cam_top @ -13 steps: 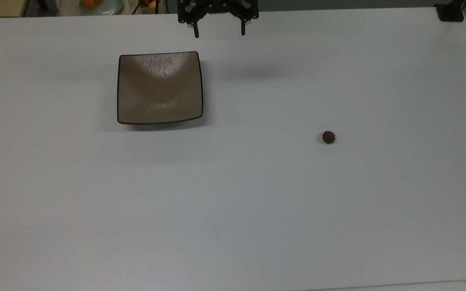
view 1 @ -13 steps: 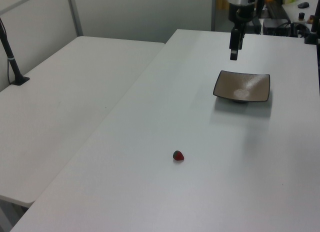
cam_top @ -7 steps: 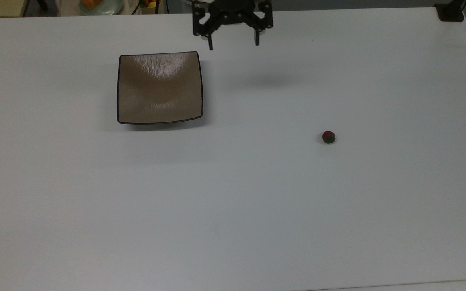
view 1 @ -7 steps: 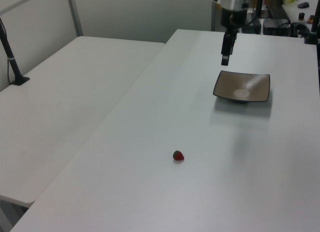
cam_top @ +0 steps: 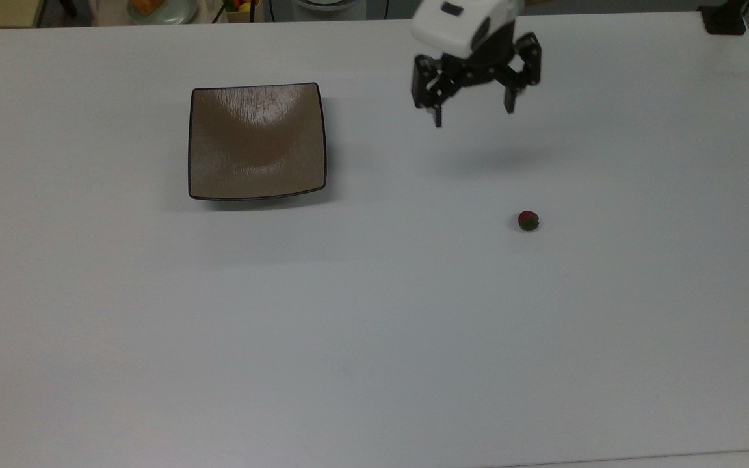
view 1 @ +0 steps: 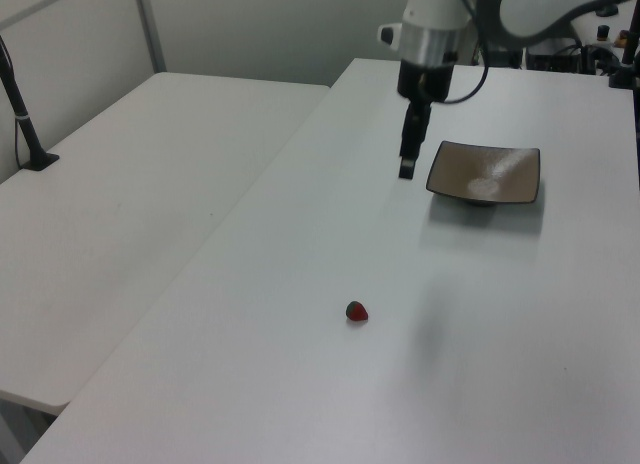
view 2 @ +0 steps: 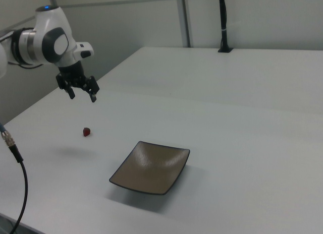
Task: Strawberries on a ceramic plate
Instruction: 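Lower the gripper over the strawberry and close on it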
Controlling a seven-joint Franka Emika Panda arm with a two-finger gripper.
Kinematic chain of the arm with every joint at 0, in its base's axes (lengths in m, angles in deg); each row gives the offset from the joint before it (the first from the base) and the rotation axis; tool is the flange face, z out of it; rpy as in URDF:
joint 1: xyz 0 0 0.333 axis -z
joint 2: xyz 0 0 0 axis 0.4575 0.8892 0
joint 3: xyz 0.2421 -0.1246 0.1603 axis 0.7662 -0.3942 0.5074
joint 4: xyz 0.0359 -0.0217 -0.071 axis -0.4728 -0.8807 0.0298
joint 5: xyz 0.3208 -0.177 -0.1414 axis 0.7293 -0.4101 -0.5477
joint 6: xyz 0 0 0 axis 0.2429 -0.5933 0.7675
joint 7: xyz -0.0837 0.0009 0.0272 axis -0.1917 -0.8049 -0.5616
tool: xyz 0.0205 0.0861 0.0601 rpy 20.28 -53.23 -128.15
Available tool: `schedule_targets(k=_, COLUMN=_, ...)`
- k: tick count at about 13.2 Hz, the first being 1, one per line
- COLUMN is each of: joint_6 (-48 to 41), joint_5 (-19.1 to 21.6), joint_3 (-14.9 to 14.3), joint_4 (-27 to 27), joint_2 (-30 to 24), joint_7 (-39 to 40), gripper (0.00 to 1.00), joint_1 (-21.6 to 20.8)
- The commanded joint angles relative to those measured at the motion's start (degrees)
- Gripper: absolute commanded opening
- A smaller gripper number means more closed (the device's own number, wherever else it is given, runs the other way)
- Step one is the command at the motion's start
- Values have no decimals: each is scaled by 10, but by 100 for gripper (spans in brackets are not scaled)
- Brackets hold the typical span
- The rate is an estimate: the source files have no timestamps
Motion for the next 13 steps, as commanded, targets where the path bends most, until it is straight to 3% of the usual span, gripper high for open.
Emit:
schedule_targets(k=1, joint_6=66, joint_5=-26, joint_3=-3, joint_4=29, joint_2=65, joint_7=-57, gripper=100, joint_1=-39)
schedule_targets(k=6, joint_6=166, joint_5=-28, joint_3=-3, joint_4=30, joint_2=132, joint_7=-84, gripper=100, joint_1=-62)
schedule_targets(k=13, joint_6=212, joint_5=-46, joint_3=-4, joint_4=30, joint_2=189, joint_7=-84, gripper=100, joint_1=-82)
